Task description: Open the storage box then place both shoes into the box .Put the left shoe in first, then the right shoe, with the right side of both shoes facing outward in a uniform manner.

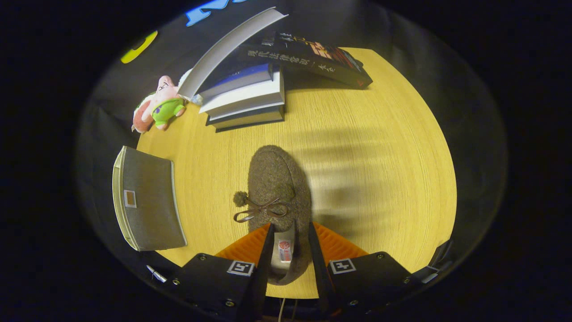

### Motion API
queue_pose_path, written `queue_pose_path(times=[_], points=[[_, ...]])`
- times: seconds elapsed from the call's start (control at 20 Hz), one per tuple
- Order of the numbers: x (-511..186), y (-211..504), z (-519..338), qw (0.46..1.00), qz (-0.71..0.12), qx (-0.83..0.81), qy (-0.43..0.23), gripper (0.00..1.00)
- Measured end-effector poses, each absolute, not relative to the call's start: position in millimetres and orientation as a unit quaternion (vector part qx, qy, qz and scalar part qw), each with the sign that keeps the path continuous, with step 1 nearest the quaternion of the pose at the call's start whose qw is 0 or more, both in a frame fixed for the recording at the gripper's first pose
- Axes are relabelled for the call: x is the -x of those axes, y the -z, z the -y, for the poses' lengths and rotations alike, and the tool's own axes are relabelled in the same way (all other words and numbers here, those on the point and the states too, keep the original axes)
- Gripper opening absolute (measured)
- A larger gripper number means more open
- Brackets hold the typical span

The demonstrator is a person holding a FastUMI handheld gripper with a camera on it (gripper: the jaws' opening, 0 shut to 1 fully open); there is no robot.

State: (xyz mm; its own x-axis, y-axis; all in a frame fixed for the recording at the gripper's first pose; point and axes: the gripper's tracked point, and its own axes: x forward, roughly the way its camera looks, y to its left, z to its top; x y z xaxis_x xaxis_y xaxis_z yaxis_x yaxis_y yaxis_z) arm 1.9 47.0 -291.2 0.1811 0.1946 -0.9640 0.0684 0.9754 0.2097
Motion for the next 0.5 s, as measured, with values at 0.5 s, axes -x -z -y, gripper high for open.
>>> queue_pose_path(times=[0.5], points=[[7.0,313.9,-34.9,0.747,-0.66,-0.034,-0.07,0.47]])
